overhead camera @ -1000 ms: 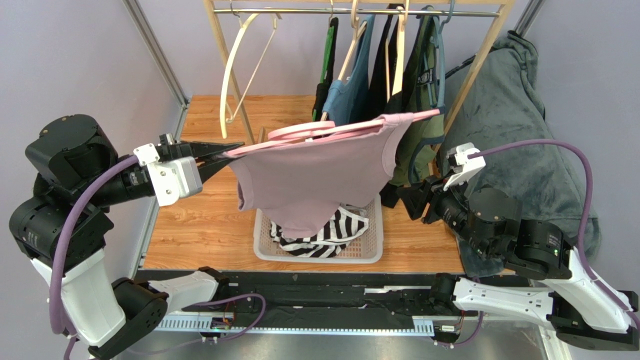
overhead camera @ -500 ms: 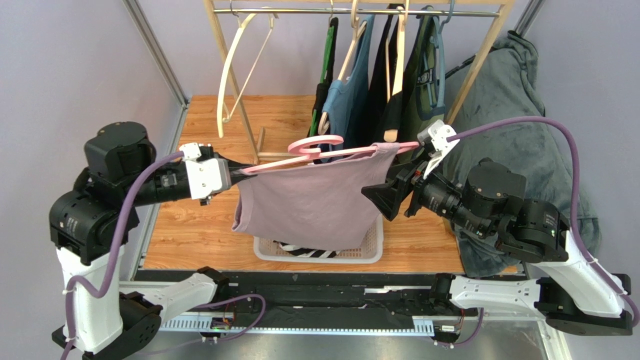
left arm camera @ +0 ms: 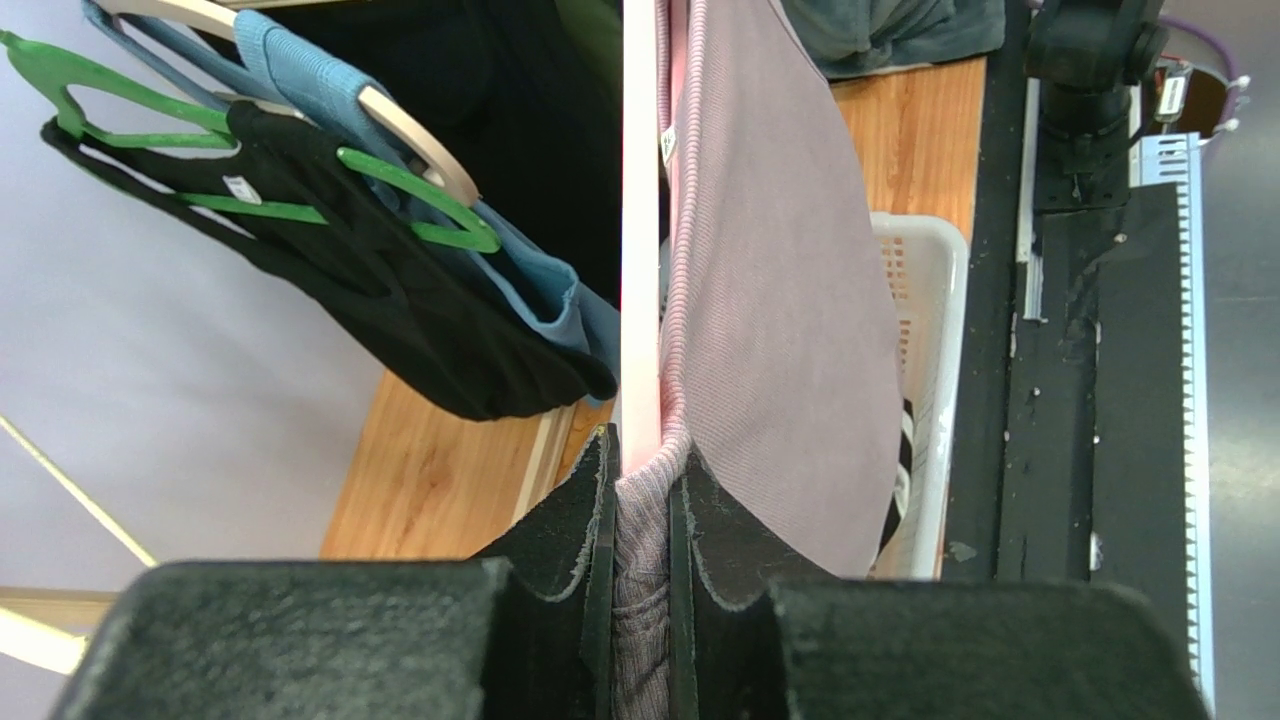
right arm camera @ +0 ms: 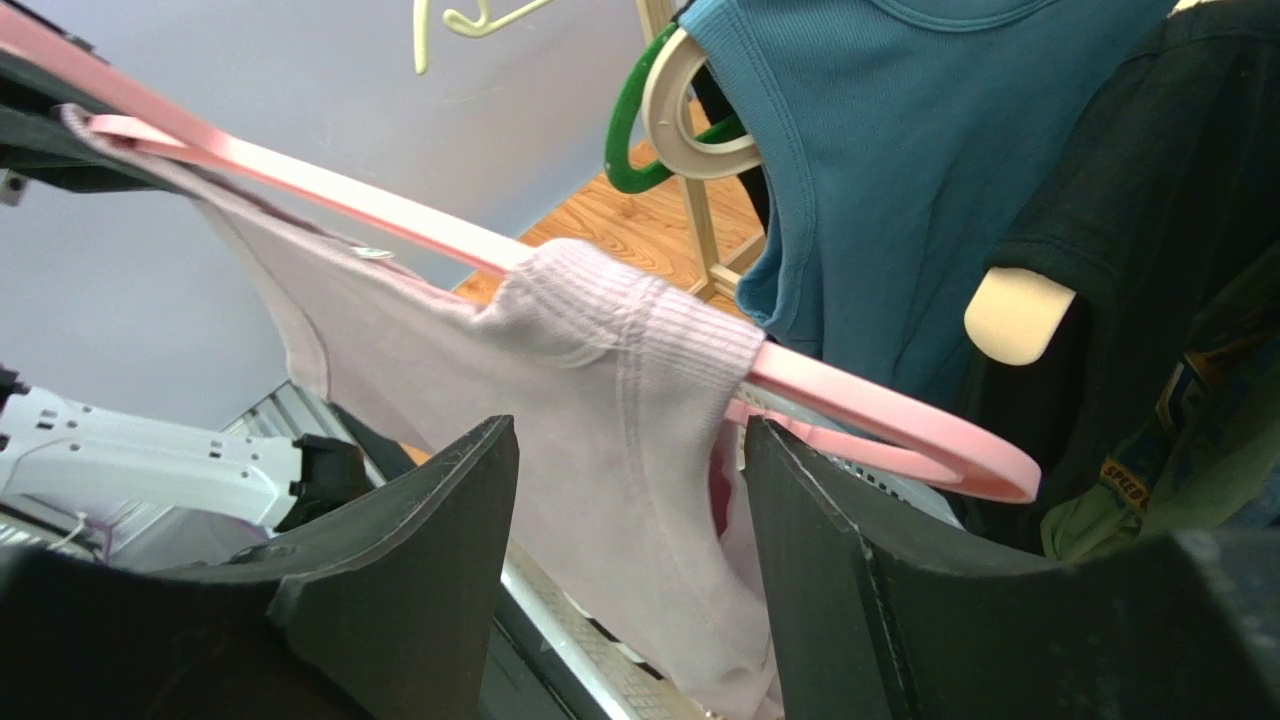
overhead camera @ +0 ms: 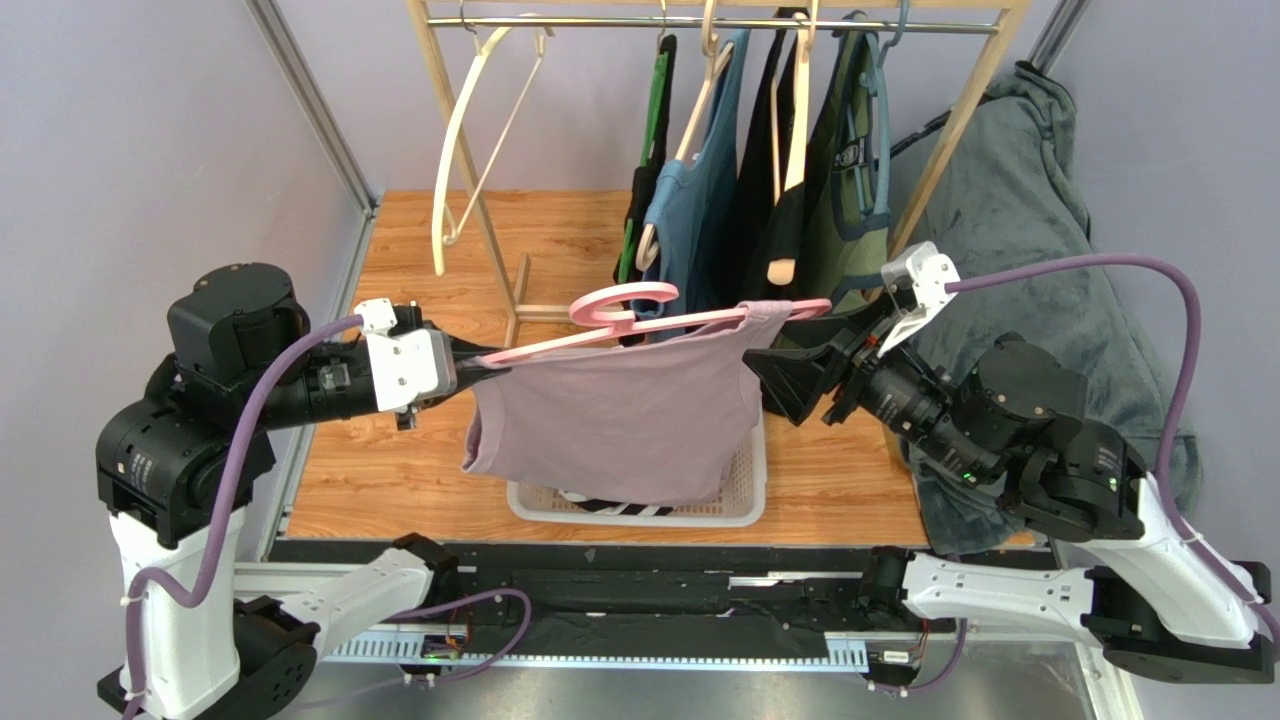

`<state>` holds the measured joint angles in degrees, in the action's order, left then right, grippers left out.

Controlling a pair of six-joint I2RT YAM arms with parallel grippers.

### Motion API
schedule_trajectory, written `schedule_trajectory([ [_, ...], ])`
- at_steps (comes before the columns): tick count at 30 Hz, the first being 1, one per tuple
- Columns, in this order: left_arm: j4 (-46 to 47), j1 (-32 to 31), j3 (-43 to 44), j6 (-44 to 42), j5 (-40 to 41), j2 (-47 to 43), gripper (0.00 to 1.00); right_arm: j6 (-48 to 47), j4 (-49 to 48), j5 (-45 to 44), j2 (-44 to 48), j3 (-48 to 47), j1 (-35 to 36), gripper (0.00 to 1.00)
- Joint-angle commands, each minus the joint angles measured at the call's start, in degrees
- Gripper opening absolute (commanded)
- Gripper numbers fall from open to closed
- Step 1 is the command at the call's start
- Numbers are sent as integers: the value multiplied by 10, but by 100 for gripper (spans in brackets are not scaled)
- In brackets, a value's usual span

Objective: Remove the tank top from the hanger
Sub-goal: Remove the tank top from the bin.

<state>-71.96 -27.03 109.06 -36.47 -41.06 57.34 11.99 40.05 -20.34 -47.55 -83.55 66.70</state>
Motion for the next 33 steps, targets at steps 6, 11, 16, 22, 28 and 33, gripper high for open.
schedule_trajectory([
  [6, 37, -2, 13, 19, -31, -5, 0, 5, -99, -30, -7, 28, 3, 53],
  [11, 41, -2, -2, 28, -16, -7, 0, 13, -101, -18, -4, 23, 3, 0],
  [16, 78, -2, -33, 48, 56, -17, 0, 30, -81, -27, 17, 32, 3, 0],
  [22, 83, -2, -74, 44, 95, -36, 0, 51, -56, -31, 47, 34, 2, 0],
  [28, 61, -2, -83, 42, 88, -61, 0, 65, -33, -97, 83, 46, 3, 0],
  [33, 37, -2, -52, 57, 66, -72, 0, 67, 16, -224, 66, 32, 2, 0],
])
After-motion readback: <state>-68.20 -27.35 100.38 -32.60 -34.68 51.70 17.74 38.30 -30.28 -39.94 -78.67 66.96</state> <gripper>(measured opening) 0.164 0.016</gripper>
